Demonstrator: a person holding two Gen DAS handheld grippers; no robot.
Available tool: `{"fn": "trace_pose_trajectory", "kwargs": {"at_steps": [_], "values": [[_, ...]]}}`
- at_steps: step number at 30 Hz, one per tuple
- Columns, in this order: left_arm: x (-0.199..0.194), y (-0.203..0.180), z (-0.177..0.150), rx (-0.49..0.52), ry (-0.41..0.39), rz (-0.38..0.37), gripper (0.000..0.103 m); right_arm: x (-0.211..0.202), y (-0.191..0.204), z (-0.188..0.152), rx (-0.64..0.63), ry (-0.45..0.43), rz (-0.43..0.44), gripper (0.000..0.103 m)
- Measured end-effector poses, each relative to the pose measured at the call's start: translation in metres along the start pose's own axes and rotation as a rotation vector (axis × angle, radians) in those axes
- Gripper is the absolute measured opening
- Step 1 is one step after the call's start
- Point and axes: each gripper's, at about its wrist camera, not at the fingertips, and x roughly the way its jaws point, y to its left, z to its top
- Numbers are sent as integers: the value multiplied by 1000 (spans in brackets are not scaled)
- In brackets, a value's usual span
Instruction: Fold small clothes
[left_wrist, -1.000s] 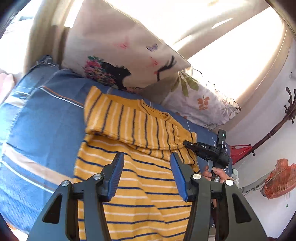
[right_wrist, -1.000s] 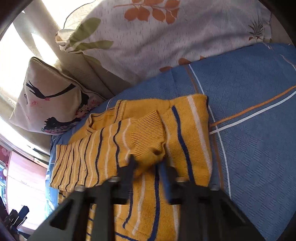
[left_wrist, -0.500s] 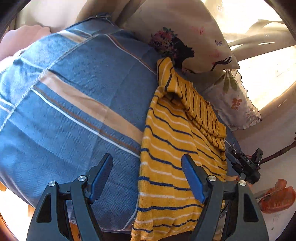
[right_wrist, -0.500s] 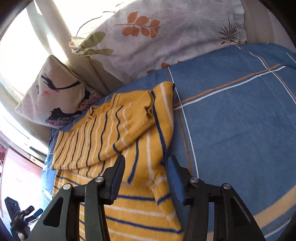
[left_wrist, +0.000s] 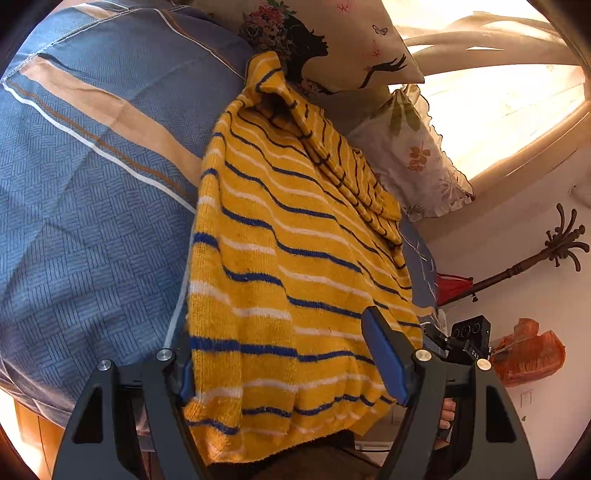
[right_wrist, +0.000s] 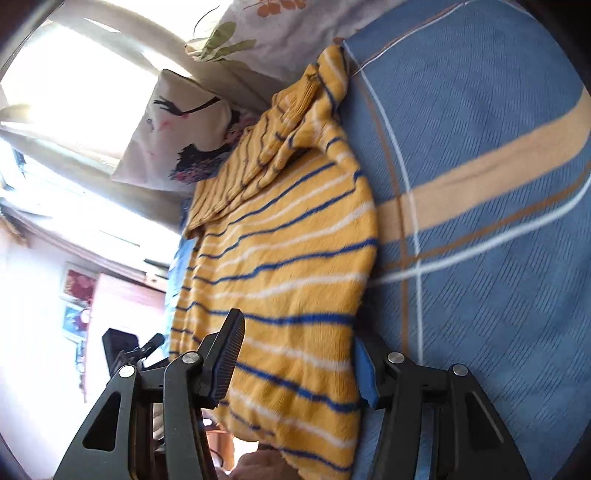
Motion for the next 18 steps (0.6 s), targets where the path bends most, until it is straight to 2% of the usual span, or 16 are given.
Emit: {"fn": "trace_pose_trajectory", "kwargs": {"at_steps": [2,5,10,15,17,18], "values": [[-3,1,-10,-8,4,-35,70,-2,5,-15,-36,15,20,59],[-7,0,-27,-8,8,-57,60,-5,8,-37,-43,38,118,59],[-11,3,-46,-13,24,-69,57,-4,9,-83,-44,93,178,60],[-7,2,-58,4,26,-48,57,20,3,-107,-49,149,103,60],[-5,0,-62,18,24,-25,57,25,3,-105,-43,132,98,60],[-4,-2,-64,24,18,-12,57,30,5,-103,-47,123,95,56]]}}
